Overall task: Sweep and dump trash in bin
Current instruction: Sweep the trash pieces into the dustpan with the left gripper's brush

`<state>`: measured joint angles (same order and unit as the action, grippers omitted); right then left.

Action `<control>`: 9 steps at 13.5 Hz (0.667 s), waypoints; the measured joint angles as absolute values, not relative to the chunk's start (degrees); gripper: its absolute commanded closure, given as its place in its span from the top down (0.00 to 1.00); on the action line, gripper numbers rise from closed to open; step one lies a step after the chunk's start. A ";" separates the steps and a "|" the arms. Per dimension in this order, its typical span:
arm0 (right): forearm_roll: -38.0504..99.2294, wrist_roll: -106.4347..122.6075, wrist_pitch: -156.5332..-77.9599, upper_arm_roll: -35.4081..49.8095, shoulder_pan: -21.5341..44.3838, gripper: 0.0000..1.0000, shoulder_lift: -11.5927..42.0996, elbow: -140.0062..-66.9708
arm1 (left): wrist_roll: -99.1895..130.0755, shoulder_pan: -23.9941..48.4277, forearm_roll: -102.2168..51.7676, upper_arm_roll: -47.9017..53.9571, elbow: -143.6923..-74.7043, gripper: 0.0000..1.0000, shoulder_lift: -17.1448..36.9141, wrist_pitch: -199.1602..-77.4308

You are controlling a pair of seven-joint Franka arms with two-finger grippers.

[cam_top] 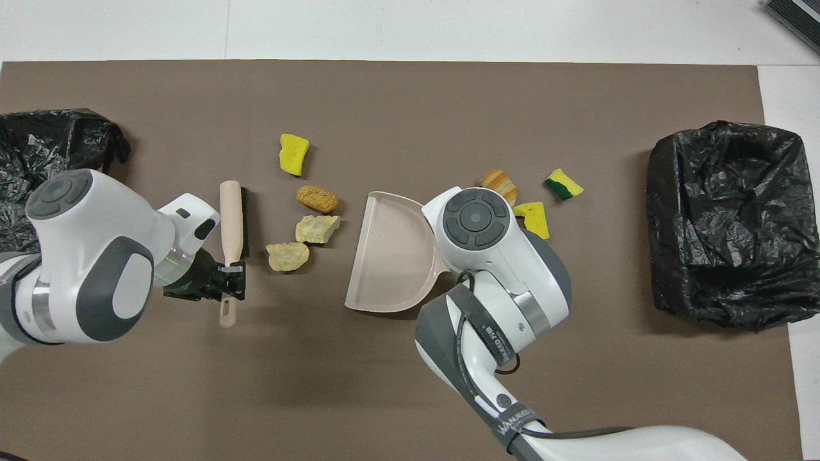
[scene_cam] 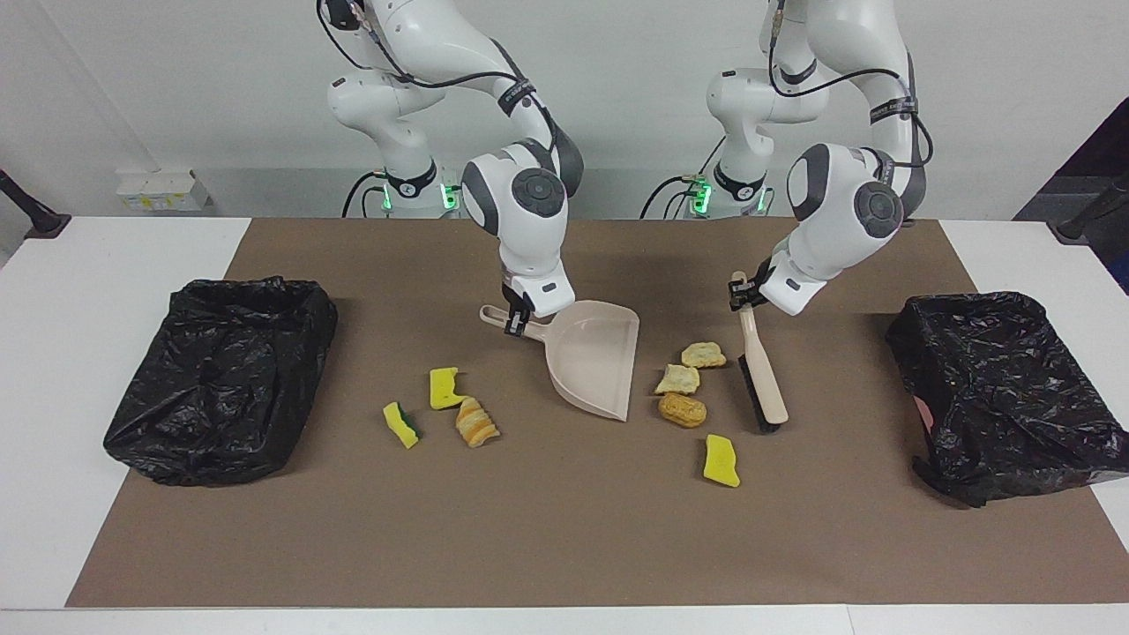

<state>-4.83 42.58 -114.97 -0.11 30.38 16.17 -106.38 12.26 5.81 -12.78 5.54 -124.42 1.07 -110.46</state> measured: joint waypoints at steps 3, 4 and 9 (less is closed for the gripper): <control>-4.84 42.42 -115.00 -0.11 30.43 0.00 16.42 -106.40 | 12.85 9.42 -13.44 6.37 -130.25 0.00 -1.07 -117.62; -4.84 42.37 -115.03 -0.10 30.48 0.00 16.52 -106.40 | 13.40 11.65 -14.30 6.65 -130.88 0.00 -0.87 -119.32; -5.90 41.43 -115.04 -0.11 31.14 0.00 16.84 -106.41 | 13.35 19.89 -19.18 7.08 -130.48 0.00 -0.71 -120.78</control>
